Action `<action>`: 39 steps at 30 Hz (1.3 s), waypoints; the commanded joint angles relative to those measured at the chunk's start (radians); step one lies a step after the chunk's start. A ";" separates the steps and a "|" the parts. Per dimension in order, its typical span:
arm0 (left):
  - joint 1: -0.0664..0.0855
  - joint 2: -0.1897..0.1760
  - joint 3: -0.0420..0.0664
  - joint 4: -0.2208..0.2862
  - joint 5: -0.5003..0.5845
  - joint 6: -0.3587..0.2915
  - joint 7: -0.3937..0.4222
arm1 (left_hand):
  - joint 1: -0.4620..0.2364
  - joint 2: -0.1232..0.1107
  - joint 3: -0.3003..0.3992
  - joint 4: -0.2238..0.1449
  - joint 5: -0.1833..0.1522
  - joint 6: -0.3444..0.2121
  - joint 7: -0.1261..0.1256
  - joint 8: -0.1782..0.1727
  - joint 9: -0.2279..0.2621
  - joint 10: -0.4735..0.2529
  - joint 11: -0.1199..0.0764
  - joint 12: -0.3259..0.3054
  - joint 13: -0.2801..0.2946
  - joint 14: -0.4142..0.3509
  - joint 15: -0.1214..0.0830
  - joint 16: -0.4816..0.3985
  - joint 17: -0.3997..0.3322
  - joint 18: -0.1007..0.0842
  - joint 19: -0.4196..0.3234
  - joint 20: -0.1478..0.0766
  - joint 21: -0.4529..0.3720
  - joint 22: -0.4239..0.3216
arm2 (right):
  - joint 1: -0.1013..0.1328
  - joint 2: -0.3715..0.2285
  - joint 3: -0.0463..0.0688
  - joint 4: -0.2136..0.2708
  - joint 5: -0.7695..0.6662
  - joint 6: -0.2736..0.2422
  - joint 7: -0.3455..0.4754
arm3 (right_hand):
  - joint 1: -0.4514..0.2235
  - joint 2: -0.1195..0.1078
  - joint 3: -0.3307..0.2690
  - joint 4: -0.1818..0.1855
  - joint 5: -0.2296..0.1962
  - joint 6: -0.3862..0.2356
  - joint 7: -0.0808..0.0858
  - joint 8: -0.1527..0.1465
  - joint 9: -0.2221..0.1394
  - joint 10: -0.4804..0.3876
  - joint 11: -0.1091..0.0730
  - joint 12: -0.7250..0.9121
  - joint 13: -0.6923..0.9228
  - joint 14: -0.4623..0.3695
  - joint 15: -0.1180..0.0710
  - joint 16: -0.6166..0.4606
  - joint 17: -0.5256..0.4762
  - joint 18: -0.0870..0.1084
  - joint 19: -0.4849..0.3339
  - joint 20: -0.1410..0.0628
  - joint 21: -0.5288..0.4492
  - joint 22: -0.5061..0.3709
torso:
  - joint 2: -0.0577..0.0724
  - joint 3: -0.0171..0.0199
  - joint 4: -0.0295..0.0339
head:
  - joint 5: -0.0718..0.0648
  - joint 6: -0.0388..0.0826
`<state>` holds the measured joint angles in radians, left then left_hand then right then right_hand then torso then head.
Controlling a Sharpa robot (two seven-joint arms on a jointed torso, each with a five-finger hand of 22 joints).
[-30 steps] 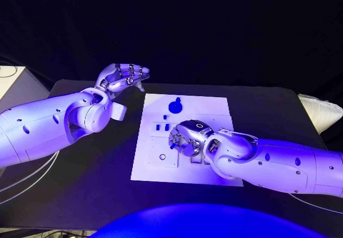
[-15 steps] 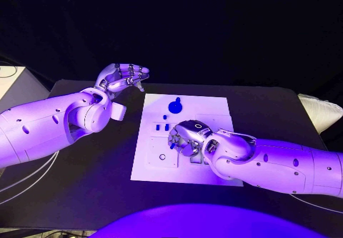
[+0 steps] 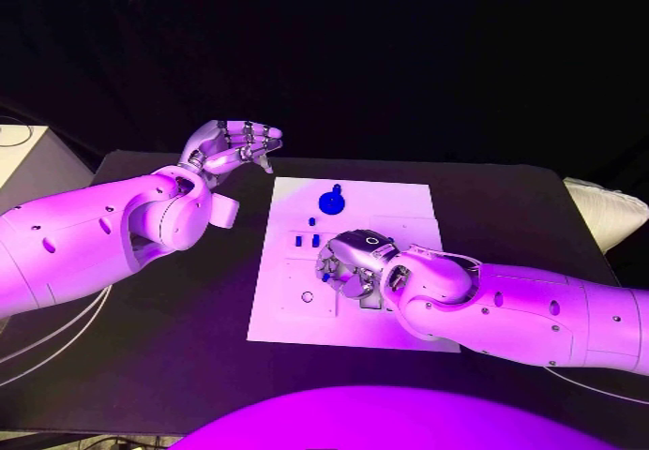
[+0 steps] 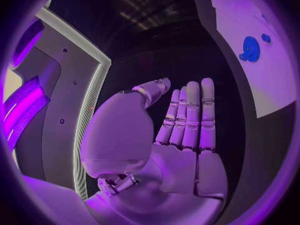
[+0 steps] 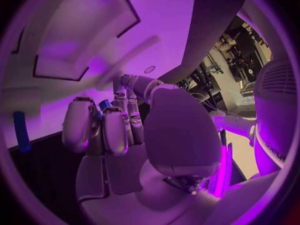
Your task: Assemble the parts on the task board
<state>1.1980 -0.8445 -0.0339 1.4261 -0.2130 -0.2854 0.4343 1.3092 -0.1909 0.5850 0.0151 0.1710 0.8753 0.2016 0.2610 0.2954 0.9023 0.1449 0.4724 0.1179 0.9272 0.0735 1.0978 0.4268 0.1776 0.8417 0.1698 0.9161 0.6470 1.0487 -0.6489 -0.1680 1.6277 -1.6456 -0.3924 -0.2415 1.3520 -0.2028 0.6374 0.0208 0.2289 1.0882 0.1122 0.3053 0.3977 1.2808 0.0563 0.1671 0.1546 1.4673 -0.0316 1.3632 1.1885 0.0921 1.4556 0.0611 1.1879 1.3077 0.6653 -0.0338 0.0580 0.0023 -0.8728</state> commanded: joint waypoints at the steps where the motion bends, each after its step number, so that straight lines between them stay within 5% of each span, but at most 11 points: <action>1: 0.001 0.001 0.001 0.002 0.003 0.012 0.003 | 0.006 -0.002 -0.007 -0.001 0.001 -0.006 0.000 0.001 -0.002 -0.008 -0.002 -0.006 -0.001 -0.007 0.001 -0.007 -0.001 0.006 0.007 0.001 -0.003 -0.001 | -0.007 0.000 -0.006 -0.004 0.007 0.049 0.014 | -0.024 -0.008 -0.018 0.006 0.014 -0.011 0.002 0.001 0.003 -0.001 -0.012 -0.011 -0.002 0.031 -0.002 -0.005 0.000 -0.016 0.000 0.004 -0.009 0.053 | 0.000 0.0003 -0.0009 | 0.000 0.000; 12: 0.001 0.000 0.001 0.002 0.003 0.014 0.000 | 0.007 -0.001 -0.008 -0.001 0.001 -0.006 0.000 0.001 -0.002 -0.009 -0.002 -0.006 -0.001 -0.007 0.002 -0.007 -0.001 0.006 0.007 0.002 -0.004 -0.001 | -0.007 -0.006 -0.006 -0.006 0.021 -0.021 0.016 | -0.066 -0.061 -0.073 0.030 -0.013 -0.129 0.033 -0.084 -0.026 -0.151 0.031 -0.067 -0.027 0.012 0.034 -0.022 -0.038 0.004 -0.043 0.034 -0.135 -0.008 | 0.000 0.0011 -0.0002 | -0.001 0.000; 29: 0.001 0.000 0.001 0.000 0.003 0.018 -0.004 | 0.007 -0.001 -0.008 0.000 0.001 -0.006 0.000 0.002 -0.002 -0.010 -0.001 -0.006 -0.002 -0.007 0.002 -0.007 -0.001 0.006 0.008 0.002 -0.005 -0.002 | -0.005 -0.058 -0.005 0.041 0.017 -0.119 0.004 | -0.044 -0.062 -0.131 0.032 -0.008 -0.166 0.038 -0.114 -0.035 -0.241 0.041 -0.024 -0.027 -0.017 0.042 -0.055 -0.104 0.018 -0.071 0.046 -0.217 -0.048 | 0.000 0.0017 -0.0007 | -0.007 0.000; 34: 0.000 -0.001 0.000 0.000 0.002 0.019 -0.004 | 0.007 -0.001 -0.008 0.000 0.001 -0.006 0.000 0.002 -0.002 -0.010 -0.001 -0.006 -0.002 -0.007 0.002 -0.007 -0.001 0.006 0.008 0.002 -0.005 -0.002 | 0.014 -0.111 0.001 0.077 0.029 -0.132 0.004 | -0.038 -0.058 -0.142 0.035 -0.005 -0.160 0.039 -0.113 -0.034 -0.240 0.039 0.000 -0.023 -0.014 0.041 -0.050 -0.099 0.017 -0.066 0.046 -0.210 -0.044 | -0.001 0.0014 -0.0021 | -0.014 0.000; 39: 0.000 -0.004 0.000 0.002 0.002 0.020 -0.004 | 0.007 -0.001 -0.008 0.000 0.001 -0.006 0.000 0.002 -0.002 -0.010 -0.001 -0.006 -0.002 -0.007 0.002 -0.007 -0.001 0.006 0.008 0.002 -0.005 -0.002 | 0.058 -0.178 0.007 0.095 0.094 -0.101 0.020 | -0.033 -0.050 -0.139 0.045 -0.002 -0.147 0.041 -0.114 -0.035 -0.220 0.036 0.045 -0.016 0.012 0.038 -0.014 -0.046 0.003 -0.032 0.042 -0.131 -0.003 | 0.000 0.0005 -0.0055 | -0.027 0.000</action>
<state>1.1979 -0.8487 -0.0342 1.4253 -0.2131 -0.2826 0.4254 1.3092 -0.1909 0.5850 0.0151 0.1710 0.8754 0.2015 0.2610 0.2955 0.8989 0.1410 0.4724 0.1170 0.9272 0.0735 1.0939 0.4269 0.1776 0.8417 0.1698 0.9161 0.6463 1.0988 -0.8167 -0.1627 1.7187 -1.5997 -0.5014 -0.2344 1.3088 -0.2532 0.4978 0.0609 0.2244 0.9345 0.1518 0.1970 0.3641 1.0533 0.0902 0.2082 0.1379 1.4608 0.0060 1.3433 1.1349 0.0923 1.4178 0.1029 1.0461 1.2989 0.6646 -0.0324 0.0549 -0.0189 -0.8728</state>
